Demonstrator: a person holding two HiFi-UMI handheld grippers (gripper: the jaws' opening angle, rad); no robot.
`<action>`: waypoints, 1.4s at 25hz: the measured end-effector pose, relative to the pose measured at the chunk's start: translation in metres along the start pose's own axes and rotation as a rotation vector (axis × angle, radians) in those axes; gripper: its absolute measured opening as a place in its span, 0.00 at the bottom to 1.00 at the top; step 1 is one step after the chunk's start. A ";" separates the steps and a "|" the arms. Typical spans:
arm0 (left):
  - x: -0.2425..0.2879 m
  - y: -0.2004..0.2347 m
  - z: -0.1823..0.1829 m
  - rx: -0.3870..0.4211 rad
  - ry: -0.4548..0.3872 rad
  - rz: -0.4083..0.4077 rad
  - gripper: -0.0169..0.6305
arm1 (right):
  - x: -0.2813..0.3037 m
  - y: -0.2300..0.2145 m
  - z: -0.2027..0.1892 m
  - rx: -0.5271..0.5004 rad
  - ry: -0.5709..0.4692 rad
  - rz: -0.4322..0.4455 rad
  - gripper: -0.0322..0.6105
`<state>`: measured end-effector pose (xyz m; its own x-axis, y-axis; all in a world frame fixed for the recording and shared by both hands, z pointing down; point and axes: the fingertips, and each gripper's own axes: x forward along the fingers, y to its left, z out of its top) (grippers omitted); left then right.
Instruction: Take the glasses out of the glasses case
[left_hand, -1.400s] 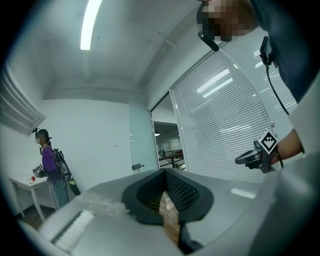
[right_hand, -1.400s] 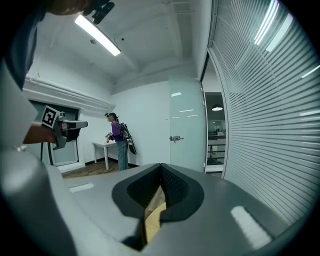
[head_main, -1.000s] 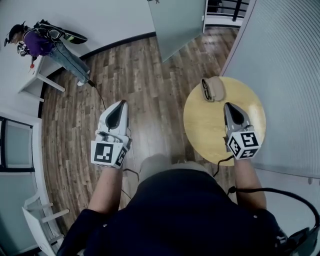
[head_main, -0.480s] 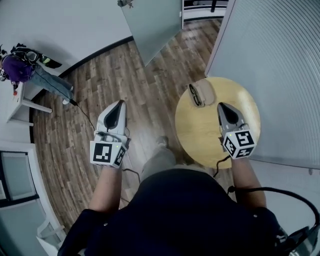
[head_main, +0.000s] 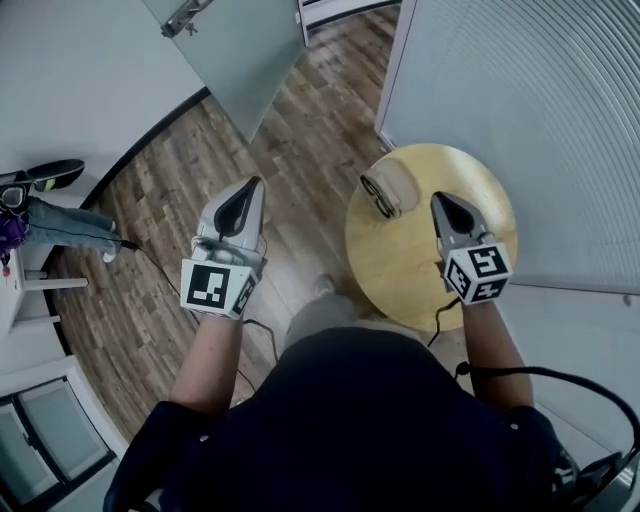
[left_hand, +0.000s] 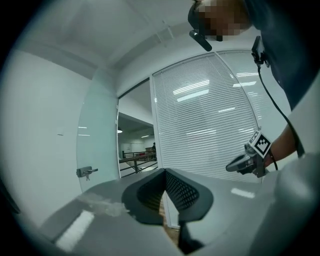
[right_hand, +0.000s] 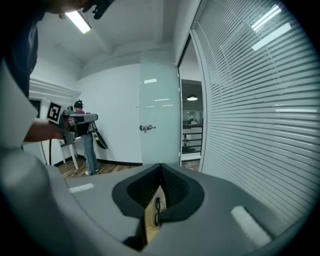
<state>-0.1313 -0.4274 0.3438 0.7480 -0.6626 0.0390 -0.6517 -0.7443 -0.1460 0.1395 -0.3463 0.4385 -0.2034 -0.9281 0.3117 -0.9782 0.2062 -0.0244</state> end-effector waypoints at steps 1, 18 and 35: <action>0.010 0.005 -0.001 -0.003 -0.002 -0.030 0.03 | 0.004 0.000 0.003 0.003 0.004 -0.017 0.06; 0.112 0.008 -0.050 -0.080 0.072 -0.214 0.03 | 0.048 -0.013 -0.035 0.106 0.135 -0.046 0.07; 0.140 -0.003 -0.159 -0.118 0.215 -0.187 0.03 | 0.131 -0.005 -0.143 0.149 0.295 0.082 0.13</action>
<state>-0.0452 -0.5313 0.5068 0.8208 -0.5061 0.2647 -0.5245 -0.8514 -0.0015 0.1238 -0.4241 0.6156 -0.2823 -0.7764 0.5635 -0.9588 0.2089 -0.1926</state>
